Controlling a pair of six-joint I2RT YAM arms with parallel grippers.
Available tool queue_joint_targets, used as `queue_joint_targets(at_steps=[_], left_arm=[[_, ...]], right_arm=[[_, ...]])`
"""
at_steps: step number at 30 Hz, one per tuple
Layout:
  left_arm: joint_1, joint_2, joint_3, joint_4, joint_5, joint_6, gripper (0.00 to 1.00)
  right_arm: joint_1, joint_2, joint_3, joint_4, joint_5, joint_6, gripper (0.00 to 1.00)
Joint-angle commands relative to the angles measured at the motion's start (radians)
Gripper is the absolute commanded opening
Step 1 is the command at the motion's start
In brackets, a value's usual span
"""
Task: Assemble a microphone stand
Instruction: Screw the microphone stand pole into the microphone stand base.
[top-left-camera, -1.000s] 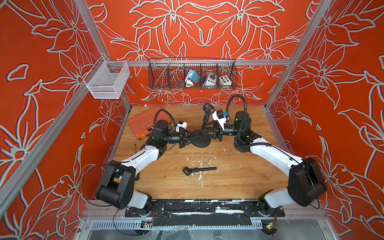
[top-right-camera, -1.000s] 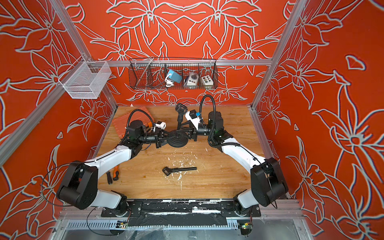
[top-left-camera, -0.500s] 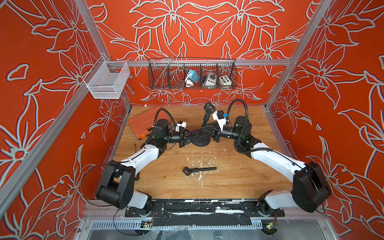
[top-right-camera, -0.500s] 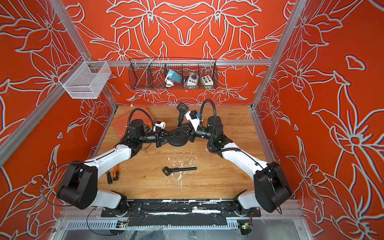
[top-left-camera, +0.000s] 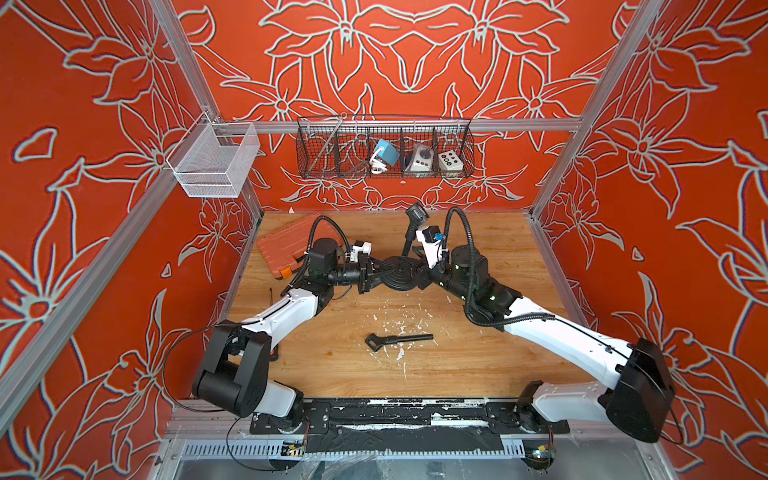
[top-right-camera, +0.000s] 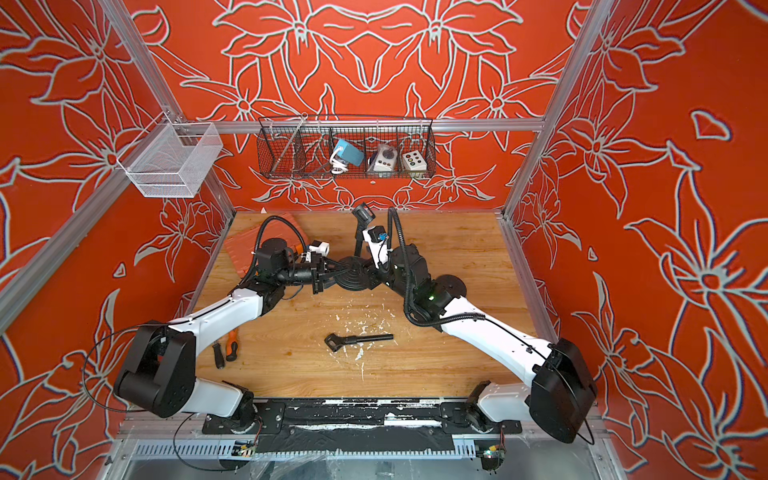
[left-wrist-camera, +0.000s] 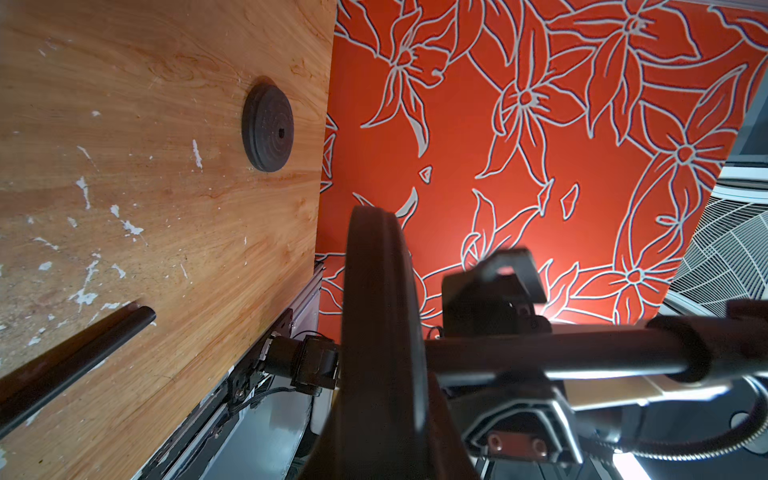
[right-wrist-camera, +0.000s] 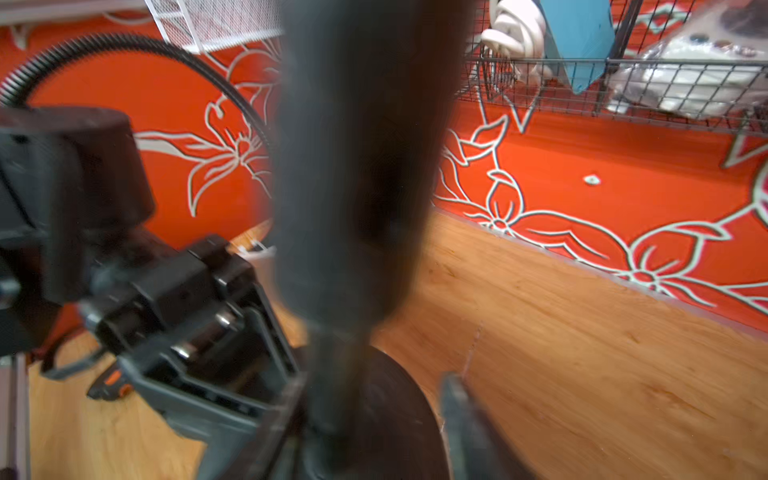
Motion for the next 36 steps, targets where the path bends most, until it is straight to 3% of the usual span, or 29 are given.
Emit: queue_joint_targets(at_steps=[1, 5, 12, 19, 25, 32, 36], left_arm=[[0.011, -0.027, 0.044, 0.09, 0.036, -0.008, 0.0], [0.012, -0.03, 0.044, 0.093, 0.043, -0.013, 0.0], [0.011, -0.046, 0.039, 0.103, 0.094, -0.008, 0.0], [0.011, -0.077, 0.039, 0.09, 0.119, -0.001, 0.0], [0.011, -0.093, 0.04, 0.055, 0.125, 0.023, 0.0], [0.011, -0.098, 0.048, 0.012, 0.132, 0.044, 0.0], [0.011, -0.093, 0.056, 0.005, 0.132, 0.049, 0.0]], right_arm=[[-0.056, -0.058, -0.025, -0.025, -0.224, -0.083, 0.72], [-0.162, -0.08, -0.089, 0.096, -0.547, -0.08, 0.74], [-0.223, -0.029, -0.062, 0.08, -0.769, -0.217, 0.65], [-0.226, 0.067, 0.037, 0.035, -0.82, -0.244, 0.58], [-0.225, 0.121, 0.058, 0.161, -0.9, -0.146, 0.48], [-0.221, 0.155, 0.072, 0.221, -0.907, -0.056, 0.41], [-0.212, 0.162, 0.063, 0.259, -0.897, -0.026, 0.31]])
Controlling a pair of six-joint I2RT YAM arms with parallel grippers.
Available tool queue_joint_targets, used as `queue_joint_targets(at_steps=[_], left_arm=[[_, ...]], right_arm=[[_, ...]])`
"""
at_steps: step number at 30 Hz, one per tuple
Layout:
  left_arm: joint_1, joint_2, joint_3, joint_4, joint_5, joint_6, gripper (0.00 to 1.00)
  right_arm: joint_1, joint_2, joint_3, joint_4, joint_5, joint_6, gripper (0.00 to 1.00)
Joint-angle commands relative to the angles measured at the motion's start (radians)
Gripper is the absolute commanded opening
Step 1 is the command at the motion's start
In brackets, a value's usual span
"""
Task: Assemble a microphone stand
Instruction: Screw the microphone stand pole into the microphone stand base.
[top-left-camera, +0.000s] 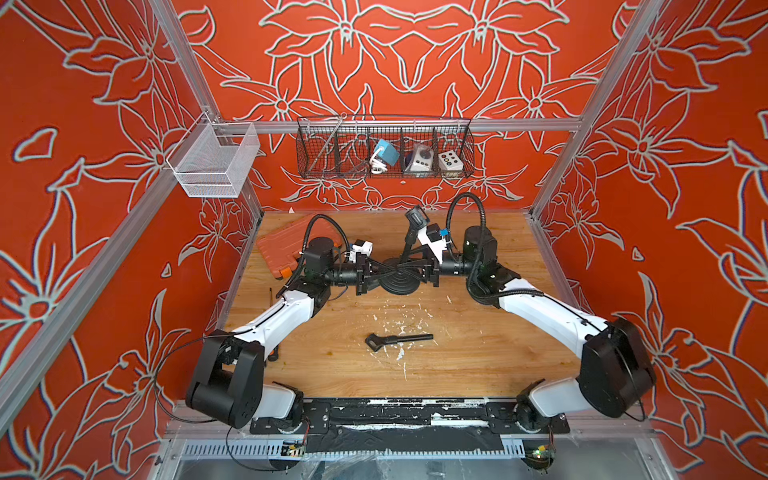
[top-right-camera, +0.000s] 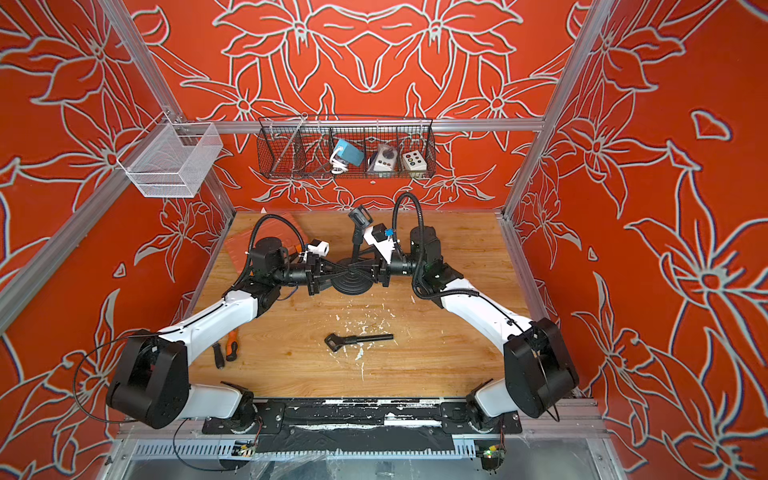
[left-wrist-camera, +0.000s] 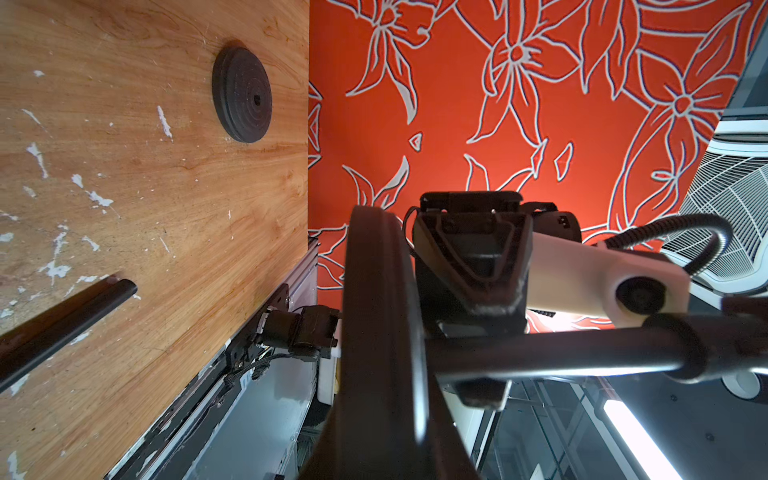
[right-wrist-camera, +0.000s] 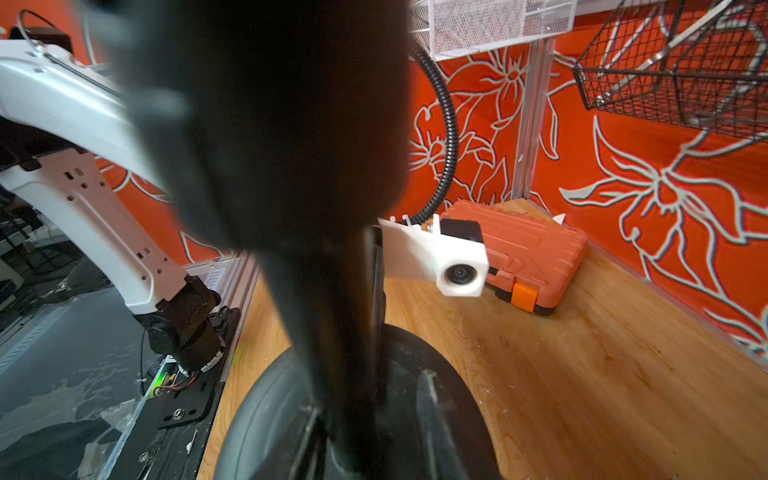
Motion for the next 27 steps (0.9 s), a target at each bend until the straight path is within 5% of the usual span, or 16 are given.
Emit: queue_joint_targets(at_steps=[1, 5, 9, 17, 20, 25, 27], left_arm=[[0.005, -0.033, 0.054, 0.047, 0.046, 0.022, 0.0], [0.005, -0.029, 0.056, 0.047, 0.045, 0.023, 0.0], [0.006, -0.026, 0.054, 0.046, 0.039, 0.026, 0.0], [0.008, -0.015, 0.06, 0.063, 0.013, 0.023, 0.0], [0.014, -0.011, 0.06, 0.068, -0.007, 0.02, 0.0], [0.02, 0.008, 0.056, 0.1, -0.022, -0.003, 0.0], [0.024, 0.014, 0.054, 0.109, -0.028, -0.011, 0.0]], right_arm=[[0.008, 0.012, 0.02, 0.075, -0.007, 0.043, 0.28], [0.011, 0.015, 0.002, 0.116, 0.032, 0.086, 0.0], [0.022, -0.012, -0.042, 0.109, 0.201, 0.107, 0.0], [0.201, -0.087, -0.043, -0.215, 1.078, 0.131, 0.0], [0.261, -0.089, -0.05, -0.235, 1.268, 0.14, 0.0], [0.268, -0.093, -0.047, -0.229, 1.255, 0.132, 0.0], [0.252, -0.104, -0.049, -0.203, 1.114, 0.085, 0.02]])
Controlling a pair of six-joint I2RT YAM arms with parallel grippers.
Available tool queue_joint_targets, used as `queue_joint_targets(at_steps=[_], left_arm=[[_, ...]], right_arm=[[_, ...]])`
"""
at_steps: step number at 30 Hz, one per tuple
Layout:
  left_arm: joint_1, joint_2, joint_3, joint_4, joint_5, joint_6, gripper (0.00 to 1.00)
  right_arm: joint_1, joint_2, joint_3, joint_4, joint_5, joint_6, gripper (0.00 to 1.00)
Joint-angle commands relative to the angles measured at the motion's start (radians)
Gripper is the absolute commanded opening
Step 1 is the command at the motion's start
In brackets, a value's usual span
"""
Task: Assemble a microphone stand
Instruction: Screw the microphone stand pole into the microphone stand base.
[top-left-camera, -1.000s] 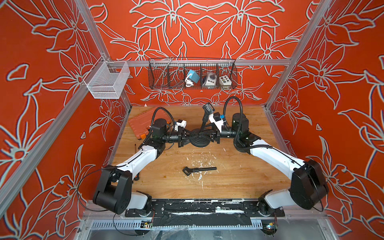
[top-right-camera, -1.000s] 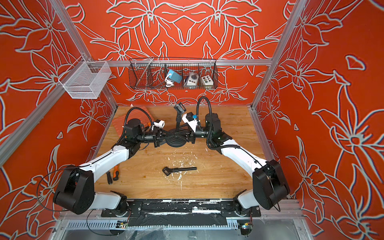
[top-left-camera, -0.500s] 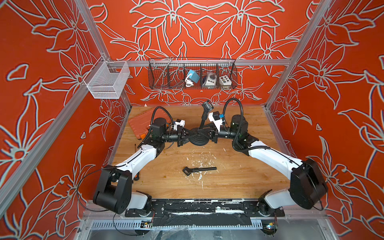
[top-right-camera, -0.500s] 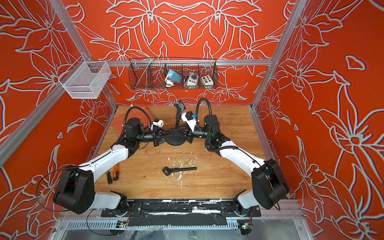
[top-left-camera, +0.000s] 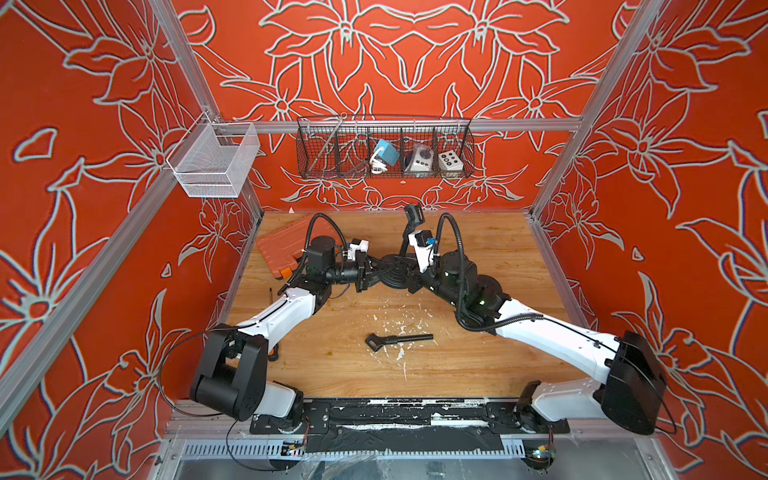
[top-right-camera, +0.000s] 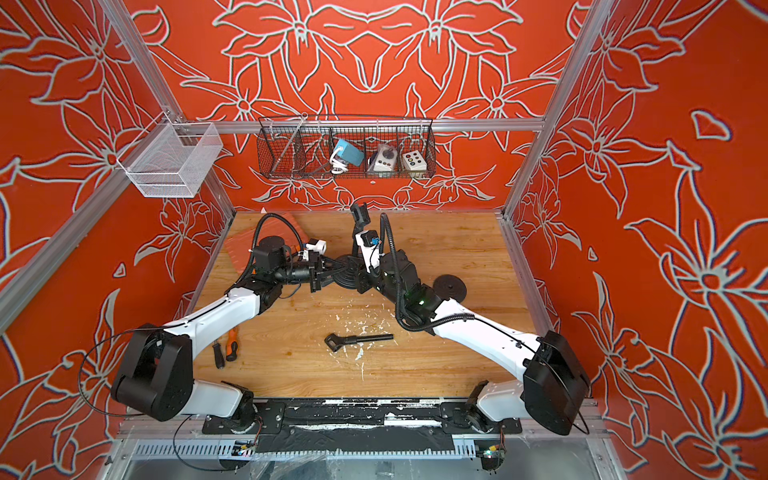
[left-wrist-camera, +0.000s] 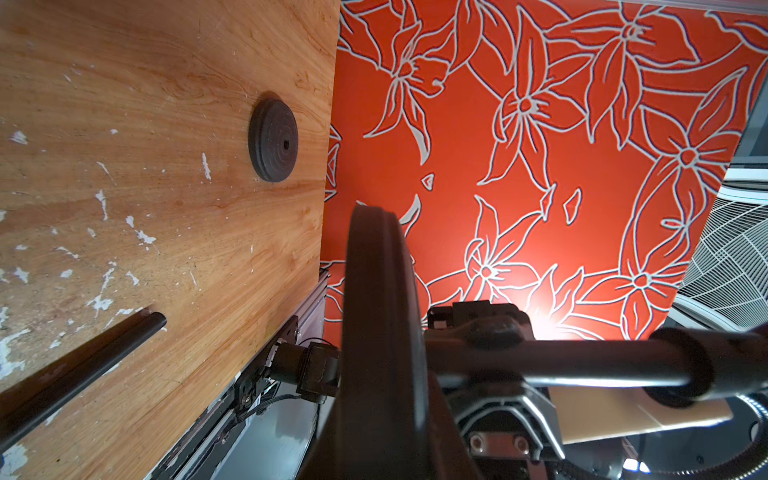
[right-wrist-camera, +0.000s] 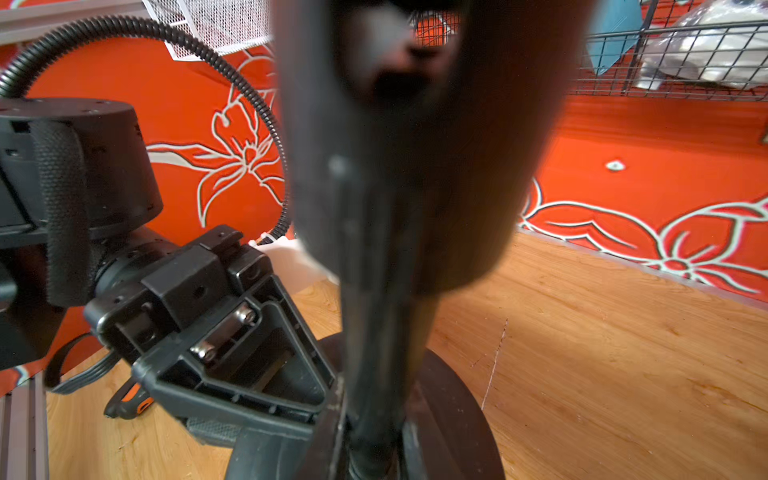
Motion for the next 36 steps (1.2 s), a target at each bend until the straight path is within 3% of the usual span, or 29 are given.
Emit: queue_joint_targets(at_steps=[1, 3, 5, 7, 12, 23, 29, 36], left_arm=[[0.015, -0.022, 0.037, 0.134, 0.065, -0.029, 0.0], [0.019, -0.018, 0.038, 0.134, 0.063, -0.032, 0.0], [0.021, -0.015, 0.039, 0.139, 0.067, -0.036, 0.0], [0.021, -0.019, 0.04, 0.138, 0.074, -0.034, 0.0], [0.023, -0.044, 0.035, 0.089, 0.096, 0.007, 0.0], [0.023, -0.063, 0.024, 0.072, 0.162, 0.036, 0.0], [0.021, -0.067, 0.025, 0.061, 0.179, 0.046, 0.0], [0.02, -0.07, 0.029, 0.025, 0.178, 0.07, 0.0]], right_arm=[[-0.065, -0.013, -0.004, -0.089, 0.031, -0.091, 0.14], [-0.096, -0.039, -0.011, -0.081, -0.156, -0.14, 0.46], [-0.132, -0.071, -0.031, -0.059, -0.306, -0.166, 0.62], [-0.182, -0.101, -0.06, -0.021, -0.446, -0.174, 0.68], [-0.303, -0.115, -0.093, 0.052, -0.752, -0.193, 0.69], [-0.34, 0.027, 0.06, -0.057, -1.057, -0.358, 0.59], [-0.339, 0.116, 0.113, 0.037, -1.144, -0.276, 0.53], [-0.327, 0.17, 0.108, 0.228, -1.149, -0.142, 0.5]])
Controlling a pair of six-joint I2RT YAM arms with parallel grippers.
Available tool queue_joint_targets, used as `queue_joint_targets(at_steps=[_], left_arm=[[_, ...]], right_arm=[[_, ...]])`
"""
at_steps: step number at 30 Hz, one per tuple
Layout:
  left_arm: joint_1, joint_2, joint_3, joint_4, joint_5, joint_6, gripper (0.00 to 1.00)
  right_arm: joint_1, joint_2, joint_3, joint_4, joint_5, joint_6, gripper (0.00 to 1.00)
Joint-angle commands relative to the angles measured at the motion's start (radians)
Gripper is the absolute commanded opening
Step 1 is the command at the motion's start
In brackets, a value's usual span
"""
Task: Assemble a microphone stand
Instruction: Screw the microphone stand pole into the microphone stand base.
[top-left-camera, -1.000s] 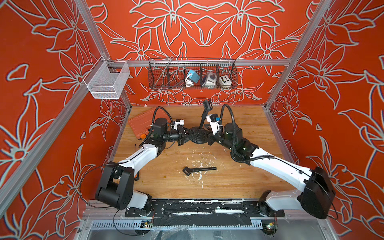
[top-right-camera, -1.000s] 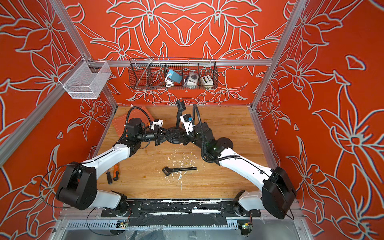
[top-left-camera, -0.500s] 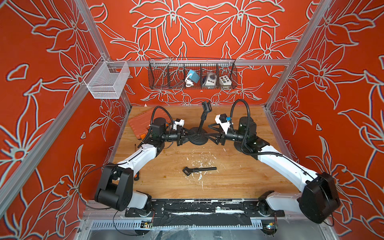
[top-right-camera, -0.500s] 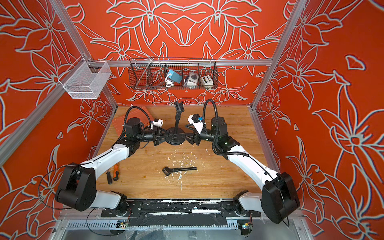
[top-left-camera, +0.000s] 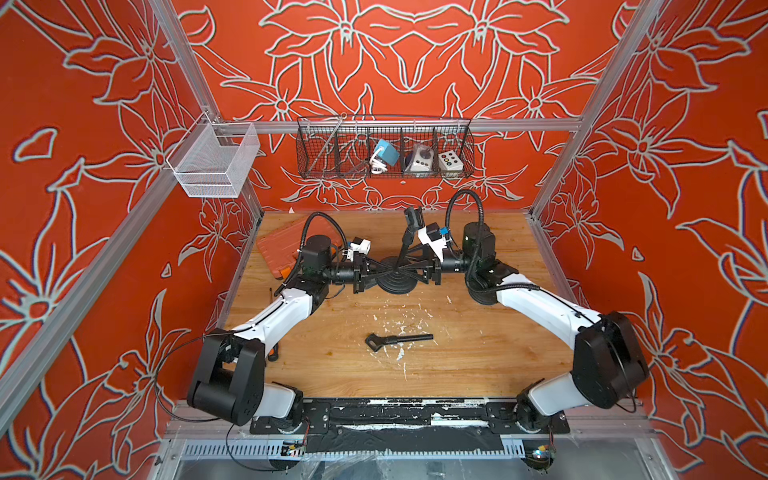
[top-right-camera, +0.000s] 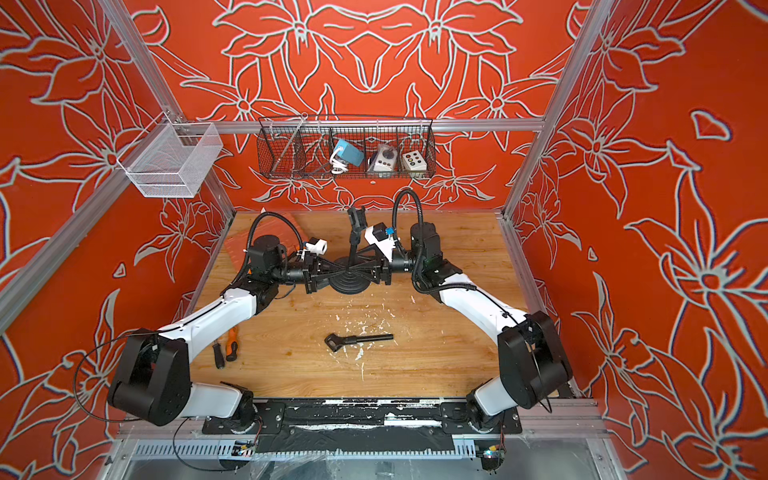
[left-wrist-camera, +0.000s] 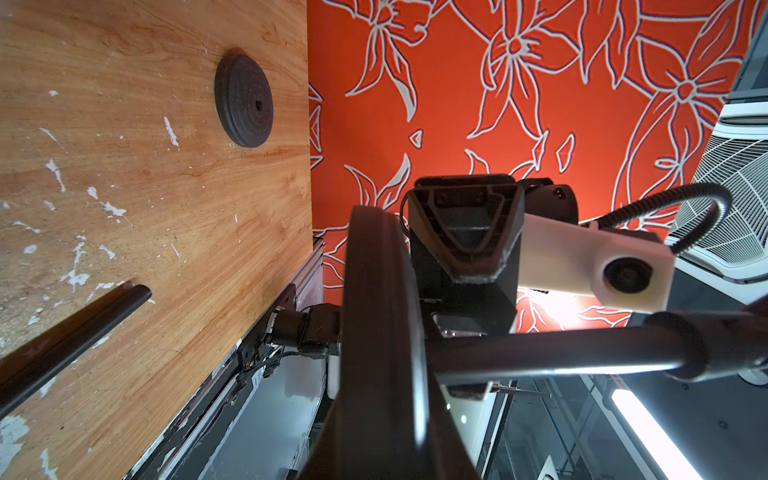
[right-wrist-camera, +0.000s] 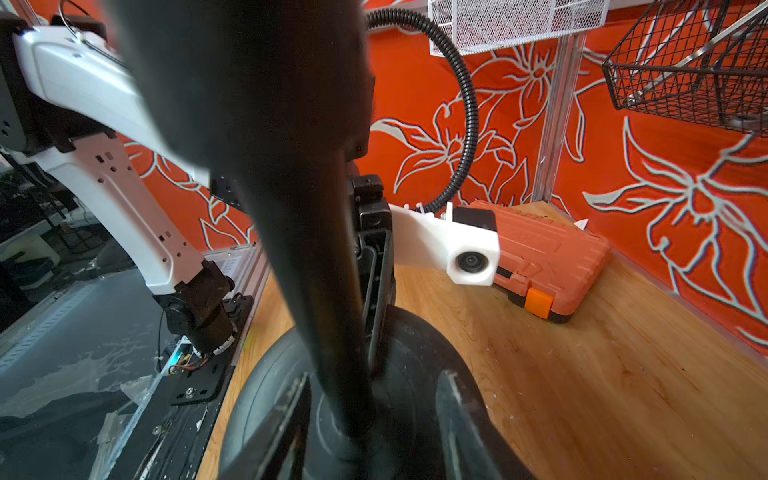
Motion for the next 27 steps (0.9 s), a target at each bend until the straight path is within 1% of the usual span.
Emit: queue_joint_targets(at_steps=[1, 3, 4, 8, 9, 10, 11, 12, 13, 15, 18, 19, 20, 21, 22, 23, 24, 25, 27], left_arm=[[0.001, -0.039, 0.028, 0.037, 0.041, 0.022, 0.0], [0.0, -0.033, 0.034, 0.036, 0.042, 0.02, 0.0], [-0.001, -0.03, 0.036, 0.036, 0.043, 0.019, 0.0], [-0.001, -0.027, 0.046, 0.031, 0.045, 0.02, 0.0], [-0.001, -0.026, 0.049, 0.026, 0.045, 0.022, 0.0], [-0.001, -0.025, 0.052, 0.023, 0.043, 0.024, 0.0], [-0.001, -0.025, 0.052, 0.023, 0.043, 0.026, 0.0], [-0.001, -0.024, 0.052, 0.022, 0.042, 0.026, 0.0], [-0.001, -0.021, 0.051, 0.024, 0.04, 0.025, 0.0], [-0.001, -0.018, 0.052, 0.029, 0.036, 0.024, 0.0], [-0.001, -0.013, 0.054, 0.035, 0.027, 0.022, 0.0], [0.001, -0.013, 0.055, 0.037, 0.024, 0.021, 0.0], [0.0, -0.011, 0.057, 0.04, 0.021, 0.019, 0.0], [0.0, -0.011, 0.057, 0.042, 0.015, 0.018, 0.0], [0.0, -0.009, 0.056, 0.041, 0.008, 0.018, 0.0], [0.0, -0.008, 0.056, 0.038, -0.003, 0.017, 0.0], [0.0, -0.008, 0.054, 0.041, -0.015, 0.012, 0.0], [-0.001, -0.009, 0.051, 0.053, -0.026, 0.004, 0.0], [0.0, -0.008, 0.045, 0.071, -0.039, -0.013, 0.0]], right_arm=[[0.008, 0.021, 0.032, 0.136, -0.044, 0.079, 0.49], [0.012, 0.033, 0.027, 0.188, -0.04, 0.119, 0.45], [0.014, 0.037, 0.023, 0.212, -0.035, 0.134, 0.41], [0.019, 0.032, -0.016, 0.269, 0.011, 0.174, 0.19], [0.021, 0.027, -0.029, 0.281, 0.03, 0.182, 0.13], [0.024, 0.021, -0.045, 0.291, 0.059, 0.188, 0.03], [0.029, 0.009, -0.062, 0.29, 0.102, 0.188, 0.0], [0.034, -0.003, -0.077, 0.279, 0.155, 0.185, 0.0], [0.042, -0.02, -0.096, 0.257, 0.239, 0.183, 0.0], [0.064, -0.061, -0.125, 0.185, 0.443, 0.174, 0.0], [0.148, -0.12, -0.145, 0.021, 0.85, 0.121, 0.0], [0.187, -0.131, -0.13, -0.06, 1.0, 0.112, 0.0], [0.214, -0.131, -0.108, -0.127, 1.103, 0.108, 0.0], [0.247, -0.125, -0.076, -0.208, 1.248, 0.109, 0.0], [0.278, -0.112, -0.048, -0.272, 1.367, 0.11, 0.0], [0.295, -0.101, -0.028, -0.306, 1.426, 0.109, 0.0], [0.306, -0.094, -0.016, -0.327, 1.454, 0.113, 0.0], [0.313, -0.091, -0.015, -0.321, 1.451, 0.117, 0.0], [0.315, -0.093, -0.021, -0.293, 1.394, 0.123, 0.0]])
